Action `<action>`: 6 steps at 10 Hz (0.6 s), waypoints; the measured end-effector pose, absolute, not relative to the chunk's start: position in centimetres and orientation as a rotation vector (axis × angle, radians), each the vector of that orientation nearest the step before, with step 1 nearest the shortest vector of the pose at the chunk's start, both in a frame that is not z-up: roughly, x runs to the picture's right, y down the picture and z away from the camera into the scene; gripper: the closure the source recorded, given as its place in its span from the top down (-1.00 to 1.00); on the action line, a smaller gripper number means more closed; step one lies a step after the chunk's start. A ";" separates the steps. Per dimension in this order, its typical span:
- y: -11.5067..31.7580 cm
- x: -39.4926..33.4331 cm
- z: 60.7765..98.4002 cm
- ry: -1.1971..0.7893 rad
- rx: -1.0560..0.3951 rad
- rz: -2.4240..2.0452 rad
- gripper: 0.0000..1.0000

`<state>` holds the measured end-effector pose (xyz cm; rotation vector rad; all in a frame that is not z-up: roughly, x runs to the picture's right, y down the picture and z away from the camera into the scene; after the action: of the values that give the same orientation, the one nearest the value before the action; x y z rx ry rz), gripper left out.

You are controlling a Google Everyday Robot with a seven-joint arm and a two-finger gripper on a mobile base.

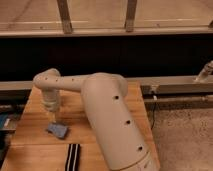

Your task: Wipe the white sponge on the table

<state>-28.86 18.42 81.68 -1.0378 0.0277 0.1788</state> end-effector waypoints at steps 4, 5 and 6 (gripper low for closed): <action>19.5 -24.3 79.9 0.122 -1.021 0.262 -1.00; 19.0 -22.8 80.3 0.146 -1.014 0.286 -1.00; 18.0 -21.2 81.2 0.165 -1.005 0.319 -1.00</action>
<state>-21.16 17.99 81.21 -1.0051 0.1653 0.3190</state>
